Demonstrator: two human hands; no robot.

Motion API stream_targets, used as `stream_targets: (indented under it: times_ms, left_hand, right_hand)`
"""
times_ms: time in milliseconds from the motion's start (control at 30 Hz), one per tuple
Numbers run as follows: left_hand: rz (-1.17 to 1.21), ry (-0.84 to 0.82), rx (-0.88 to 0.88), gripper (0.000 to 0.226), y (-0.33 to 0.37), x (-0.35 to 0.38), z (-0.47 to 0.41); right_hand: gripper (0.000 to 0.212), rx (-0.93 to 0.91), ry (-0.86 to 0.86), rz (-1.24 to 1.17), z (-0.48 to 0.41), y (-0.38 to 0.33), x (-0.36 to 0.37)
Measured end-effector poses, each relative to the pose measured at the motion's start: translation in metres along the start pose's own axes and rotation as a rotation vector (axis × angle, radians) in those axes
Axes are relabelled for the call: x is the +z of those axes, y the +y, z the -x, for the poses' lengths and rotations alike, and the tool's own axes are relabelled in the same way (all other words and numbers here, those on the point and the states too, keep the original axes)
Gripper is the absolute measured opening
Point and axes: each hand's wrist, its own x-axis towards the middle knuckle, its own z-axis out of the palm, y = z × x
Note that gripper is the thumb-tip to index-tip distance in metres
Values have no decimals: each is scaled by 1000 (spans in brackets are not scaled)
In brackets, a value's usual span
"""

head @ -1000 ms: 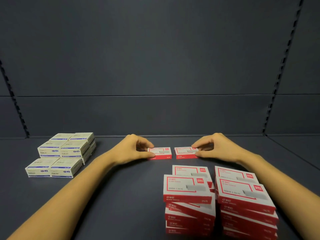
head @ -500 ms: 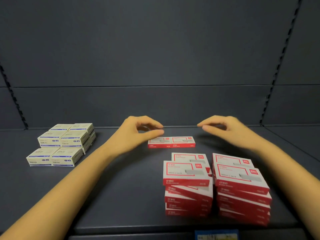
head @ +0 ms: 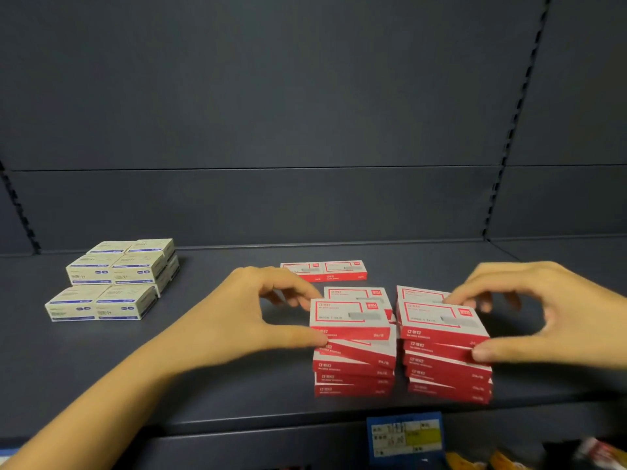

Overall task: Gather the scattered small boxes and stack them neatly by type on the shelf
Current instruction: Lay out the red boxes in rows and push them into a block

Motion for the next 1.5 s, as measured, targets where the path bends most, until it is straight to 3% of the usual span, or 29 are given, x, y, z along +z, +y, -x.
stream_targets:
  times_ms: [233,400,500,667,867,1100,1500]
  left_hand:
    - [-63,120,17,42,1,-15,1]
    - [-15,275,-103,31,-19,-35,-18]
    - [34,306,-193,27,-38,-33,-38]
    - [-1,258,-308,27,-71,-29,-67]
    - [93,174,-406,29,-100,-19,-74]
    - [119,87,-395,31,-114,-18,-78]
    - [100,86,-361,37,-117,-11,-81]
  right_hand:
    - [49,-35,27,-49,-3,1,-6]
    - [36,-31,141,-203,-35,6,-15]
    - [40,18,156,-260,-70,14,-3]
    - [25,109,149,-230,-122,33,24]
    - [29,182,15,-243,-151,60,51]
    - [22,174,-33,-290,-160,69,73]
    - [25,159,-47,-289,-164,72,79]
